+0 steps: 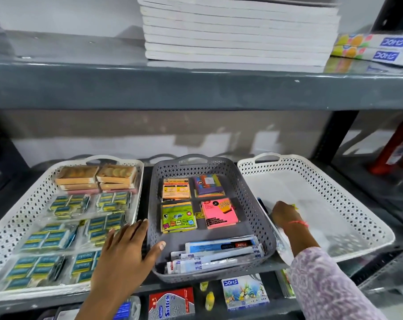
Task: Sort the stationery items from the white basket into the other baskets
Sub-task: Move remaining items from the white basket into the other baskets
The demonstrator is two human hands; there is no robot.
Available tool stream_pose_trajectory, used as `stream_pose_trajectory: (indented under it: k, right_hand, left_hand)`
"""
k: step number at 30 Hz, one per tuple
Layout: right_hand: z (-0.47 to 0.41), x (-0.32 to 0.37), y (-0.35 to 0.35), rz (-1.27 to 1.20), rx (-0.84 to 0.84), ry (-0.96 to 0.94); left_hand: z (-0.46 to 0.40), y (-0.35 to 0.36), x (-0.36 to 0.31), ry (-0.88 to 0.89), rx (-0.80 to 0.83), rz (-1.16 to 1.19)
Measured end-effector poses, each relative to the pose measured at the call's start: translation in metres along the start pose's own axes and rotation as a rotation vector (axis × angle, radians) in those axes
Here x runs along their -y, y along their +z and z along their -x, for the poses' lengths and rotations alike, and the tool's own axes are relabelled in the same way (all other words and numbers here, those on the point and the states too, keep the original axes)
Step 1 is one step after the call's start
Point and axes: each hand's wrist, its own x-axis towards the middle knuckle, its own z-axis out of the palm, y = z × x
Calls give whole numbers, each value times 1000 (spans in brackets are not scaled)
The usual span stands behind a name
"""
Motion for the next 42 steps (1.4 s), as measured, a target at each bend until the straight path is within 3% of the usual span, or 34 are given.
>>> stream_pose_trajectory:
  k: [10,12,14,16,20,23,27,36,42]
  right_hand:
    - [-5,2,-9,-341,-21,67]
    - [-8,6,-18,-491,-146,-32]
    - [-2,13,-28,-795,-242,-182]
    - [9,25,-35,-916,-196,-361]
    - [43,59,-40,-544,87,-687]
    - [55,71,-26,-216,235,-769]
    - [57,74,0,-24,396,-794]
    - [60,65,23,114,458,-743]
    - [61,65,18,-19,372,-719]
  left_hand:
    - [0,2,1,-5,-4,-22]
    - [1,1,1,-3,-7,-26]
    - [0,0,0,-7,-10,-18]
    - [0,0,-1,-11,-15,-3]
    - [0,-1,-1,-19,-10,4]
    - [0,-1,0,-13,-7,7]
    - [0,-1,0,-10,-26,21]
    - [0,-1,-1,4,18,-4]
    - [0,1,2,9,35,19]
